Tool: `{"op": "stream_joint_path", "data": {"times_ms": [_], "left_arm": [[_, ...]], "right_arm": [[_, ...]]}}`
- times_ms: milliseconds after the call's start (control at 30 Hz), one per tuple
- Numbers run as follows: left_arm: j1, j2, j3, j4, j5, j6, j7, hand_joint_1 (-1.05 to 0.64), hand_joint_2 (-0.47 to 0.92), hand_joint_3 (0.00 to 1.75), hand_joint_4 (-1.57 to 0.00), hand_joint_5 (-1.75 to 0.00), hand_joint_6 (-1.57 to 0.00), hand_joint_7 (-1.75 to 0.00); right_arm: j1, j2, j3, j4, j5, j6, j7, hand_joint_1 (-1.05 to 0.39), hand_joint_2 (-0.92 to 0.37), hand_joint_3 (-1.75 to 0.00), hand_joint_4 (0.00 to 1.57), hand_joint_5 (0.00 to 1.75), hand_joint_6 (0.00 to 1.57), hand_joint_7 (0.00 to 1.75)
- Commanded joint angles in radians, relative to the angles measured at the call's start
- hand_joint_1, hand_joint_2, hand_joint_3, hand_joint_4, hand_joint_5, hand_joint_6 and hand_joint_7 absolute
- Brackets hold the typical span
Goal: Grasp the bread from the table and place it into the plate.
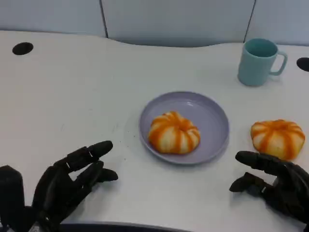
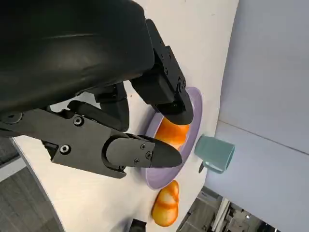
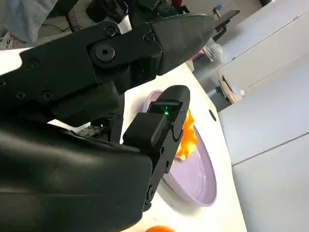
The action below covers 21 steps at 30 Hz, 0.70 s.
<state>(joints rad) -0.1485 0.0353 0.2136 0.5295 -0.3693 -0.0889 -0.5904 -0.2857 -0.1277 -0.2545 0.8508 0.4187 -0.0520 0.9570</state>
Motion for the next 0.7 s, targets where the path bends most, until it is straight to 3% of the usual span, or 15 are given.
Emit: {"op": "stream_joint_path", "data": {"times_ms": [33, 133, 200, 333, 500, 700], "left_arm": [[0.019, 0.006, 0.02, 0.008, -0.035, -0.002, -0.019, -0.4, 0.92, 0.21, -0.32, -1.51, -0.83, -0.2], [0.028, 0.004, 0.019, -0.006, -0.05, 0.02, -0.015, -0.4, 0.92, 0.21, -0.32, -1.52, -0.83, -0.22], [0.034, 0.003, 0.017, -0.017, -0.058, 0.034, -0.013, -0.4, 0.92, 0.22, -0.3, -1.56, -0.67, -0.52], [0.041, -0.008, 0.018, -0.03, -0.069, 0.048, -0.004, -0.4, 0.92, 0.18, -0.23, -1.63, -0.5, -0.84], [0.032, -0.014, 0.019, -0.021, -0.075, 0.051, 0.003, -0.42, 0.92, 0.15, -0.2, -1.68, -0.42, -1.0], [0.002, -0.009, 0.03, 0.025, -0.091, 0.042, -0.026, -0.43, 0.92, 0.16, -0.23, -1.69, -0.37, -1.05]], "right_arm": [[0.004, -0.021, -0.007, 0.024, -0.008, -0.004, -0.011, -0.41, -0.92, -0.12, 0.52, 1.12, 0.94, 0.02], [0.001, -0.023, -0.008, 0.032, -0.01, -0.012, -0.011, -0.41, -0.92, -0.11, 0.53, 1.12, 0.95, 0.02], [-0.001, -0.025, -0.008, 0.038, -0.011, -0.017, -0.008, -0.42, -0.92, -0.11, 0.53, 1.11, 0.94, 0.02], [-0.004, -0.033, -0.006, 0.046, -0.02, -0.027, -0.021, -0.43, -0.92, -0.11, 0.54, 1.1, 0.96, 0.03], [-0.014, -0.039, -0.015, 0.063, -0.016, -0.011, -0.019, -0.43, -0.92, -0.1, 0.55, 1.1, 0.95, 0.02], [-0.036, -0.038, -0.024, 0.109, -0.023, -0.05, -0.011, -0.43, -0.92, -0.09, 0.55, 1.1, 0.95, 0.03]]}}
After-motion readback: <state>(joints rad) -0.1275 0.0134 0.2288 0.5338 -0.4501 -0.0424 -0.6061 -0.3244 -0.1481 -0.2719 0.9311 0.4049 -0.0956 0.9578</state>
